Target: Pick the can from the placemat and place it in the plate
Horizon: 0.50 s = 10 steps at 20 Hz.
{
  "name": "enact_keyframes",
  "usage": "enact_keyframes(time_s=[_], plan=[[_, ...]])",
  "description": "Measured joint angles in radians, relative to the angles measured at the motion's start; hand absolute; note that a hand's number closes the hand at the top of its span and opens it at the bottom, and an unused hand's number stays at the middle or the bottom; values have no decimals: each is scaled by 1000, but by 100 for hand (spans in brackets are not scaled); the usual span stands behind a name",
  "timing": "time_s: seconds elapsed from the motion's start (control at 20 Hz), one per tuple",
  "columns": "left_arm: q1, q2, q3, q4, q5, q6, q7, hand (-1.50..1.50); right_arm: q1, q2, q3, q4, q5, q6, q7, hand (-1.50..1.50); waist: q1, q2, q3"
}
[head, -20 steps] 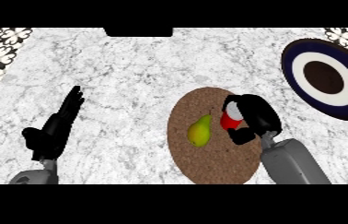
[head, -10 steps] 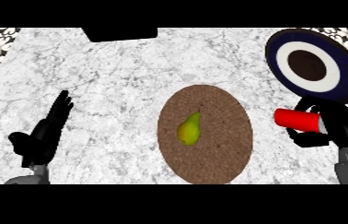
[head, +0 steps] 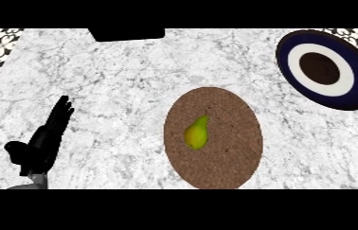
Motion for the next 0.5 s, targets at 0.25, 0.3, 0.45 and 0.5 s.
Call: enact_keyframes(time_s=[0.25, 0.3, 0.45, 0.5], plan=[[-24, -10, -26, 6, -18, -7, 7, 0, 9, -87, -176, 205, -110, 2, -263, 150, 38, 3, -3], [-27, -11, -30, 2, -21, -6, 12, 0, 8, -110, -206, 244, -127, 10, -304, 150, 44, 4, -3], [-32, -15, -34, 17, -27, -15, -6, 0, -22, -160, -261, 381, -151, 3, -428, 150, 61, 5, -5], [-29, -15, -35, 4, -28, -17, -2, 0, -41, -179, -271, 425, -158, 12, -456, 150, 67, 5, -5]])
